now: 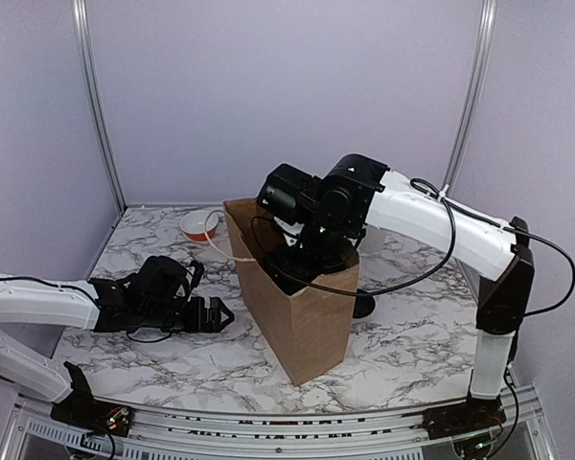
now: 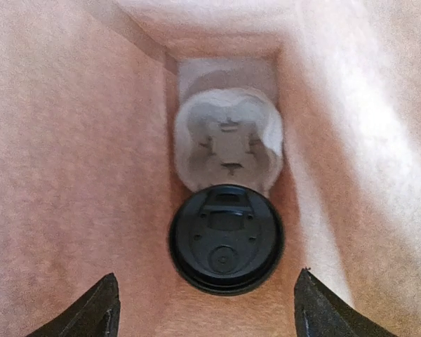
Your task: Pack the takeout coffee
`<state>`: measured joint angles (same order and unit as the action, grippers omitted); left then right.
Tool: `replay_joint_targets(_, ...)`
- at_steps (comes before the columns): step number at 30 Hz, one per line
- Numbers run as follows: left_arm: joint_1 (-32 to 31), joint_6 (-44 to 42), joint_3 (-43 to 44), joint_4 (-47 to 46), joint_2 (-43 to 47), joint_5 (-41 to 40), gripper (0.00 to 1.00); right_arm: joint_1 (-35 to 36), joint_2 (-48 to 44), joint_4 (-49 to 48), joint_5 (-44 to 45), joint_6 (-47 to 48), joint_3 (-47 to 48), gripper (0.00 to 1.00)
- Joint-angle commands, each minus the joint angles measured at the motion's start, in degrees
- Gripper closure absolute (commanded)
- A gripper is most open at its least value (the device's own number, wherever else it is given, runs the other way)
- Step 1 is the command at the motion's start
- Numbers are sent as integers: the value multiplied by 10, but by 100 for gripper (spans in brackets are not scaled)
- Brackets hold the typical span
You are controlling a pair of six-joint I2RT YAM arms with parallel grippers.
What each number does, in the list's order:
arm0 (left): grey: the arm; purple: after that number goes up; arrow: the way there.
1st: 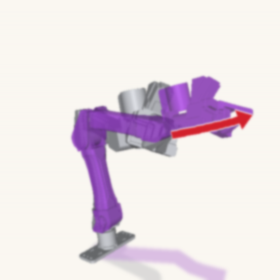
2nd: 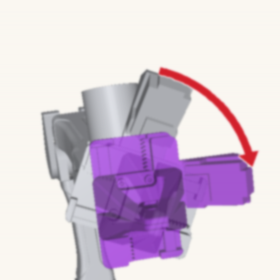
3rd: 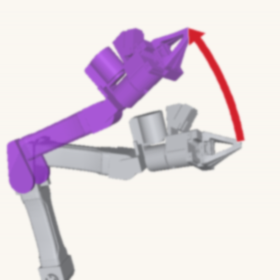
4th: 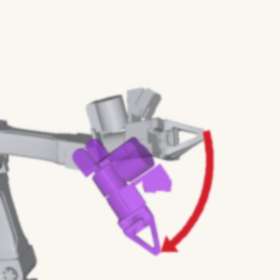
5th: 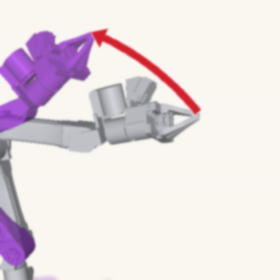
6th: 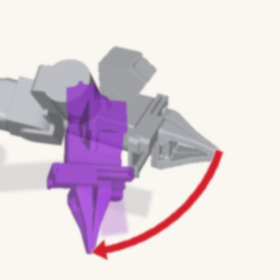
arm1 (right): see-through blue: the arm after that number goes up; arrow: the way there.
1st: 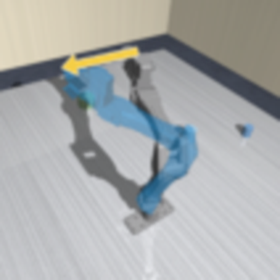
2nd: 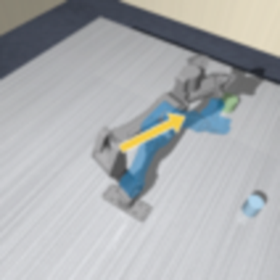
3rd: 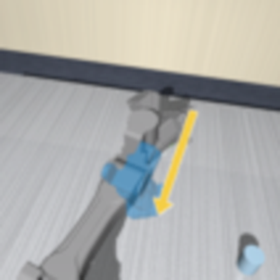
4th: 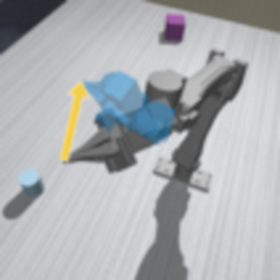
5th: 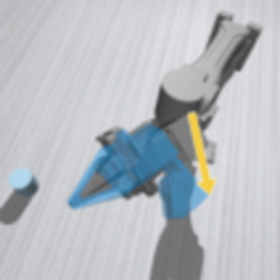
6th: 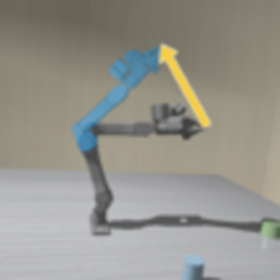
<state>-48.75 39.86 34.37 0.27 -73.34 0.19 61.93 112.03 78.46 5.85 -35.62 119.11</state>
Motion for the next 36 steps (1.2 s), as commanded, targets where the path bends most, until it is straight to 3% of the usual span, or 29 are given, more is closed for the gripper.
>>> replay_joint_targets(1,4,-10,22,19,14,3,1,6,-20,1,27,-6,40,17)
replay_joint_targets(7,4,-12,30,28,14,2,1,6,-26,-2,48,-6,57,17)
replay_joint_targets(36,5,-24,102,88,25,-13,1,-31,-144,-186,37,15,-53,17)
